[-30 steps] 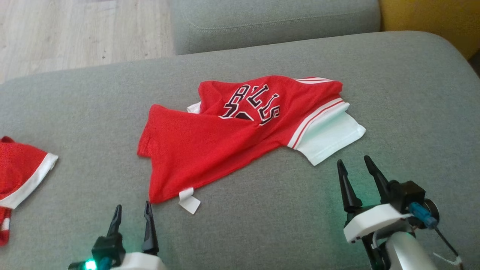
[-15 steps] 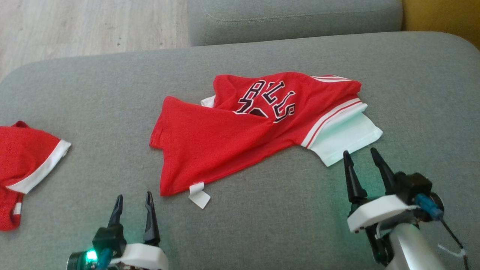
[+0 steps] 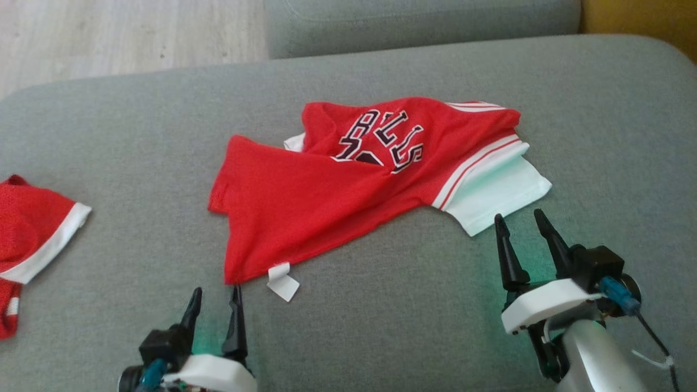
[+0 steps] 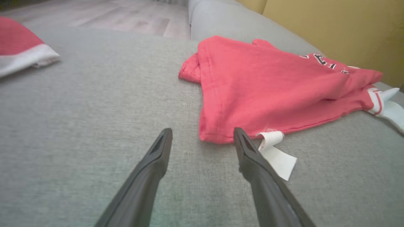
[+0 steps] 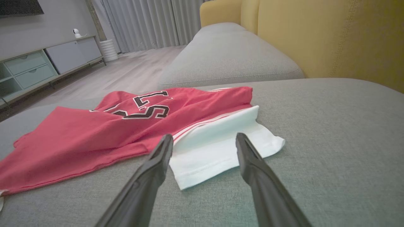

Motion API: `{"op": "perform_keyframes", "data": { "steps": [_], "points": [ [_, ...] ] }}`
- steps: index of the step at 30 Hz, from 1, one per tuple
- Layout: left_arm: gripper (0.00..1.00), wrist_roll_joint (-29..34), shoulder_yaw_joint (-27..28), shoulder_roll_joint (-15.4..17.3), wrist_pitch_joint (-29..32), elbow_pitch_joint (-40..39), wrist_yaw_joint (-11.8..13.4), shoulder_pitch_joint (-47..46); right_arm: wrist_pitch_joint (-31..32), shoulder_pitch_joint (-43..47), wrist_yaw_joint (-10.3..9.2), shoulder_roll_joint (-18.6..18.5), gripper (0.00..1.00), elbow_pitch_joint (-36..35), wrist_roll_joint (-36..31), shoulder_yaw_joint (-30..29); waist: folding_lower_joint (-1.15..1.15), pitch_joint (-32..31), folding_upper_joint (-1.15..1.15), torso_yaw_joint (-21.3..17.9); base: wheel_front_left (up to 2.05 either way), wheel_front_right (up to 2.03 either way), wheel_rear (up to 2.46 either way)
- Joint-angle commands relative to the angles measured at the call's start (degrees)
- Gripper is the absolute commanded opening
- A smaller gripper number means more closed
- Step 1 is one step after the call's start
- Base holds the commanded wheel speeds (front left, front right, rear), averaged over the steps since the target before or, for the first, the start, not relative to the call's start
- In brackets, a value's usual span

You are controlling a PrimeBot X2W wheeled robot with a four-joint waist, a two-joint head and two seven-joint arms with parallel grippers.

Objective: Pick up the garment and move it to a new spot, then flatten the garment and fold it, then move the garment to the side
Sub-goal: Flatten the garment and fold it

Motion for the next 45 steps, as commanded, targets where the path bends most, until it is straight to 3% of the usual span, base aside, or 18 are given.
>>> {"op": "perform_keyframes", "data": {
  "steps": [1,11,23,24,25,26,27,37,45],
  "points": [
    [1.00,-1.76,0.55,0.43,-0.31,-0.16,-0.78,-3.93,-0.32,-2.24,-0.04,-0.21,1.00,-1.52,-0.14,1.46,0.00,1.50,0.00,-0.96,0.00,0.00,0.00],
    [1.00,-10.99,-3.31,0.43,-0.31,5.03,-4.39,-8.08,-0.32,-3.76,-0.04,-0.21,1.00,-1.96,-0.94,0.48,0.00,5.55,0.00,-3.82,0.00,0.00,0.00],
    [1.00,-15.03,-3.05,0.43,-0.31,6.20,-5.06,-11.00,-0.32,-5.63,-0.04,-0.21,1.00,-2.46,-0.90,-0.30,0.00,8.12,0.00,-3.99,0.00,0.00,0.00],
    [0.50,-15.37,-3.08,0.43,-0.31,6.66,-5.09,-11.40,-0.32,-6.03,-0.04,-0.21,1.00,-2.51,-0.78,-0.31,0.00,8.47,0.00,-3.83,0.00,0.00,0.00],
    [0.50,-15.37,-3.08,0.43,-0.31,6.66,-5.09,-11.40,-0.32,-6.03,-0.04,-0.21,1.00,-2.51,-0.78,-0.31,0.00,8.47,0.00,-3.83,0.00,0.00,0.00],
    [0.33,-15.42,-3.04,0.43,-0.31,6.83,-5.11,-11.59,-0.32,-6.18,-0.04,-0.21,1.00,-2.54,-0.61,-0.33,0.00,8.64,0.00,-3.74,0.00,0.00,0.00],
    [0.00,-15.56,-2.95,0.43,-0.31,6.94,-5.12,-11.77,-0.32,-6.32,-0.04,-0.21,1.00,-2.52,-0.41,-0.45,0.00,8.82,0.00,-3.63,0.00,0.00,0.00],
    [0.00,-13.88,-5.17,0.43,-0.31,5.92,-5.16,-12.81,-0.32,-13.36,-0.04,-0.48,1.00,4.69,-0.17,-9.10,0.00,11.53,0.00,-1.12,0.00,0.00,0.00],
    [0.00,-13.04,-8.20,0.43,-0.31,5.25,-5.17,-14.39,-0.32,-20.87,-0.04,-1.04,1.00,18.88,-3.94,-14.28,0.00,14.10,0.00,0.73,0.00,0.00,0.00]
  ]
}}
